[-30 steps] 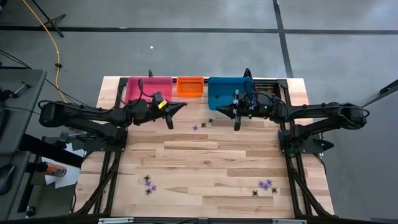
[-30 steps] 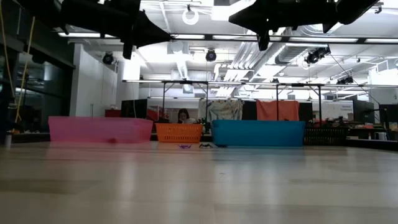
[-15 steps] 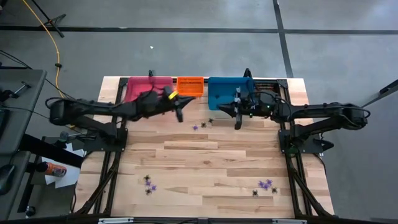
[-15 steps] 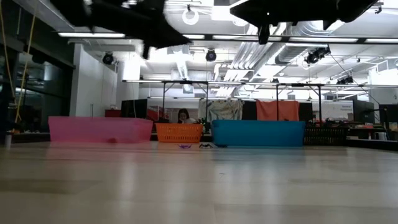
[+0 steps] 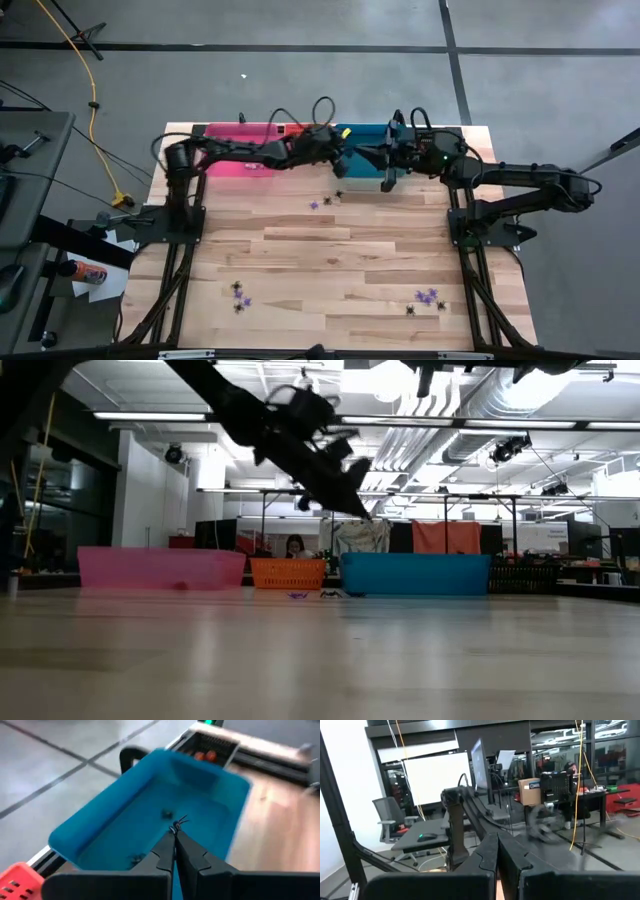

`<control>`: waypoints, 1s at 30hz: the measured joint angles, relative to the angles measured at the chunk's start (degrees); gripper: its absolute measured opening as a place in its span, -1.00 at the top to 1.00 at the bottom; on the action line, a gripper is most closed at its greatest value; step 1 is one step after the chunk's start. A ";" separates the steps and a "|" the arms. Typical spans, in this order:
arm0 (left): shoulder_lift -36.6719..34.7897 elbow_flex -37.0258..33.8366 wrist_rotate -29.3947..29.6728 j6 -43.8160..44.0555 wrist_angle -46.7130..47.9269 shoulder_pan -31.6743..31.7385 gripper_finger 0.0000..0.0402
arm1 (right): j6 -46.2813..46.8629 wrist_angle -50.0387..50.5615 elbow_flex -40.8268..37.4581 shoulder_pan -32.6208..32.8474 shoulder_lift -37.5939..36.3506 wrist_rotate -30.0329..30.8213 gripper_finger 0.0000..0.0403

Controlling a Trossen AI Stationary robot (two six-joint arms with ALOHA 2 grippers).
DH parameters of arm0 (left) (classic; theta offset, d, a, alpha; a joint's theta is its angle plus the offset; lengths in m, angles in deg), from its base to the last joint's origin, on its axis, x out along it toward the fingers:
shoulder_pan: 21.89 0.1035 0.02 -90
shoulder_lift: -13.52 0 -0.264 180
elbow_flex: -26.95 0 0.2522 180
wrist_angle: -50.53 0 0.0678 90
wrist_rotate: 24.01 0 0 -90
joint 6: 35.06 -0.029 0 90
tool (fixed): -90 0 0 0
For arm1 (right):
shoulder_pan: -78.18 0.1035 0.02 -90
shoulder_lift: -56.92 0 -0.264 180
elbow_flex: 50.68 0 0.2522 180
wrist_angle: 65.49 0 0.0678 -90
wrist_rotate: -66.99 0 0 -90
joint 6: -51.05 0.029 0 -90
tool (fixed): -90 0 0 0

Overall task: Sort Halloween decoration
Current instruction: Put the black spider toy into the blue bin

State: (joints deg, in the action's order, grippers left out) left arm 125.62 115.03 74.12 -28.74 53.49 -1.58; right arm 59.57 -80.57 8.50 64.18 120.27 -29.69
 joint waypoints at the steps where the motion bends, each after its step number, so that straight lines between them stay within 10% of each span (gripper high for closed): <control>1: 1.65 1.57 0.04 0.06 1.01 0.17 1.00 | 0.00 0.04 0.05 0.00 0.00 0.00 1.00; 20: 4.02 5.87 0.10 2.04 11.08 0.36 0.52 | 0.42 0.70 0.07 -0.24 0.02 0.05 1.00; 30: -9.11 5.59 -6.85 -0.33 21.92 2.36 0.19 | -2.11 0.69 0.09 -0.25 0.04 0.11 1.00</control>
State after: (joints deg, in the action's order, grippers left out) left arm 116.51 120.62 67.27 -29.07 75.41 0.78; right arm 57.46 -79.87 8.60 63.93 120.31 -29.58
